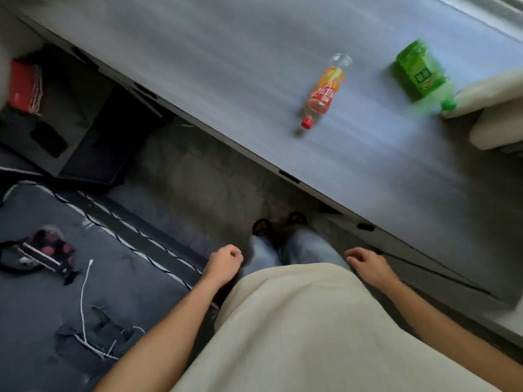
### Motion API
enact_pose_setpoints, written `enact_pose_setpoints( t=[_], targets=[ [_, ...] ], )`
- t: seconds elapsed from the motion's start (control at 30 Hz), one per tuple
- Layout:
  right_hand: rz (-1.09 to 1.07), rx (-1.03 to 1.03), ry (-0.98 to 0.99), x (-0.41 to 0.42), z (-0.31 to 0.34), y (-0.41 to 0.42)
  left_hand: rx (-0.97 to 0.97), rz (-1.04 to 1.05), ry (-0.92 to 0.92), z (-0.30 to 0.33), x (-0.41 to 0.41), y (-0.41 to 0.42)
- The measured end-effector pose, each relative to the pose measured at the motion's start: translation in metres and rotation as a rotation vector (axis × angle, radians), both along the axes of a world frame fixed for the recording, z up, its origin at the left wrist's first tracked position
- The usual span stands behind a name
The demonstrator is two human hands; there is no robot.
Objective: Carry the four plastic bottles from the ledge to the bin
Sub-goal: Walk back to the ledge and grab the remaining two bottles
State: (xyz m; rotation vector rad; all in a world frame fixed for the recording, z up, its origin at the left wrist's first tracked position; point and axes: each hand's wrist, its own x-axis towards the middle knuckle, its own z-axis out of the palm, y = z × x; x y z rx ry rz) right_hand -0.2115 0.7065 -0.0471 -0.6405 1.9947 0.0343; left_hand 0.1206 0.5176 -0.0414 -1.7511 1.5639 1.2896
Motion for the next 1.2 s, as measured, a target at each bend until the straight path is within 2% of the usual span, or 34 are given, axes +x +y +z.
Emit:
enact_pose_setpoints(
  t=[0.2,0.37,0.53,0.67,0.77,0.93,1.2],
  targets=[
    [-0.27,0.094,-0.046,-0.006,0.012,0.053,-0.041,-0.178,0.112,0.014,-0.105,-0.081],
    [-0.369,0.021,-0.039,-0.037,0.016,0.036,-0.045,-0.262,0.155,0.022,-0.166,-0.103],
    [-0.373,-0.191,0.022,-0.095,0.032,-0.037,-0.12,-0.275,0.2,0.029,-0.216,-0.121],
    [-0.384,-0.427,0.164,-0.153,0.05,-0.114,-0.273,-0.256,0.288,0.039,-0.272,-0.161],
    [-0.349,-0.513,0.262,-0.2,0.059,-0.173,-0.416,-0.25,0.349,0.046,-0.319,-0.199],
    [-0.271,-0.523,0.465,-0.27,0.061,-0.253,-0.589,-0.233,0.382,0.05,-0.38,-0.241],
    [-0.158,-0.366,0.589,-0.343,0.003,-0.32,-0.521,-0.202,0.249,0.01,-0.418,-0.252]
  ],
)
